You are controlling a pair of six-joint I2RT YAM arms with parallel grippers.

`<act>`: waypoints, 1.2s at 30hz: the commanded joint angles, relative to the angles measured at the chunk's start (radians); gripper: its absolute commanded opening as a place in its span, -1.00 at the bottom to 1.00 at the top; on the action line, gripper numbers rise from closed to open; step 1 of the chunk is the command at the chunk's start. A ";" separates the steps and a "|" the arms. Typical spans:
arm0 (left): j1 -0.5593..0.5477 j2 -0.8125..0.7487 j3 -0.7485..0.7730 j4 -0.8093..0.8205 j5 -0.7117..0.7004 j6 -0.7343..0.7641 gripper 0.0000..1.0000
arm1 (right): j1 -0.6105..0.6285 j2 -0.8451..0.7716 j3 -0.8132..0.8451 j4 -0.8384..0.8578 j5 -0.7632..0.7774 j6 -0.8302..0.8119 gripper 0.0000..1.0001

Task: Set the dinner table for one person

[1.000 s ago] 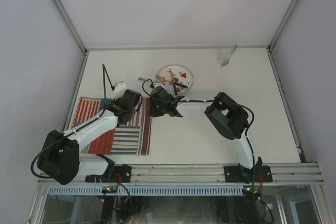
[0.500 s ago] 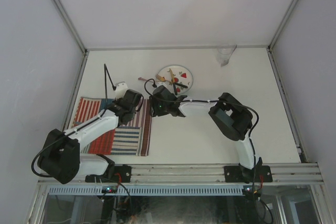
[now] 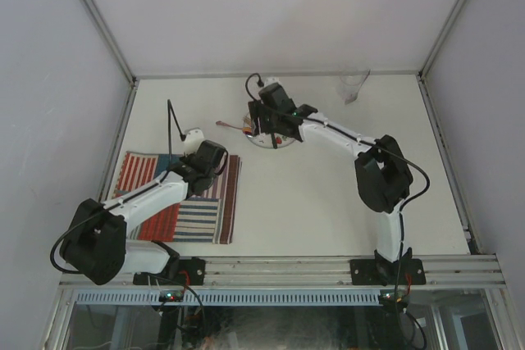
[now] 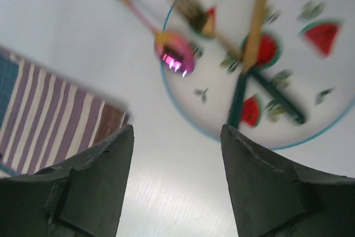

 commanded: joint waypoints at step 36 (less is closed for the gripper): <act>-0.008 -0.029 -0.062 0.060 -0.004 -0.040 -0.74 | -0.154 0.335 0.336 -0.246 -0.002 -0.225 0.16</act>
